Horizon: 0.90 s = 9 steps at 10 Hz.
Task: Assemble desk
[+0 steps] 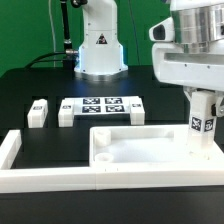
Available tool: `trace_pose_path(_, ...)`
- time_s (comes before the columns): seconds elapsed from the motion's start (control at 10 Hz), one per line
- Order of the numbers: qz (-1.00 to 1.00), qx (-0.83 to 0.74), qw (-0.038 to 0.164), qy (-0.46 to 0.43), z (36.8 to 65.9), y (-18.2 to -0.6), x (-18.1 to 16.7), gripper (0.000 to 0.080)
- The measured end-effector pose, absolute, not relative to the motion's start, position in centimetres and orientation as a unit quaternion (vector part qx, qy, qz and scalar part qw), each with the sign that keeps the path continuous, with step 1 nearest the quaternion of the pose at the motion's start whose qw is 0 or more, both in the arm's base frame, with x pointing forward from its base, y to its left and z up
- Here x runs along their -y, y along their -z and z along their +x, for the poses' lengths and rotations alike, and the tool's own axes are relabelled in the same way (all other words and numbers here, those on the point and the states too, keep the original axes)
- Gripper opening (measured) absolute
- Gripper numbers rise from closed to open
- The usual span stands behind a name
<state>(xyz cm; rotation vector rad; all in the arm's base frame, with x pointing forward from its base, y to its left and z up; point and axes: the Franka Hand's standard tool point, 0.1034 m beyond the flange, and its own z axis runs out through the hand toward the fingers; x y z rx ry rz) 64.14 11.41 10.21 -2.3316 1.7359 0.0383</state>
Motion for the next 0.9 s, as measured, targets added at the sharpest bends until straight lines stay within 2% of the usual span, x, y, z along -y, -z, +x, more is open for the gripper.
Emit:
trace_pose_path(0.3,-0.768,-0.629,0.122,-0.019,64.2,-10.2,-11.5,0.03)
trace_pose_path(0.4,-0.805,-0.582,0.116,-0.009,64.1,-10.2,-11.7,0.03)
trace_pose_path(0.5,-0.856,-0.507,0.105,0.005,63.9,-10.2,-12.4,0.0497)
trace_pose_path(0.6,-0.901,-0.421,0.101,0.016,63.9,-10.2,-12.3,0.06)
trace_pose_path(0.9,-0.96,-0.262,0.092,0.048,64.0,-9.9,-11.4,0.0647)
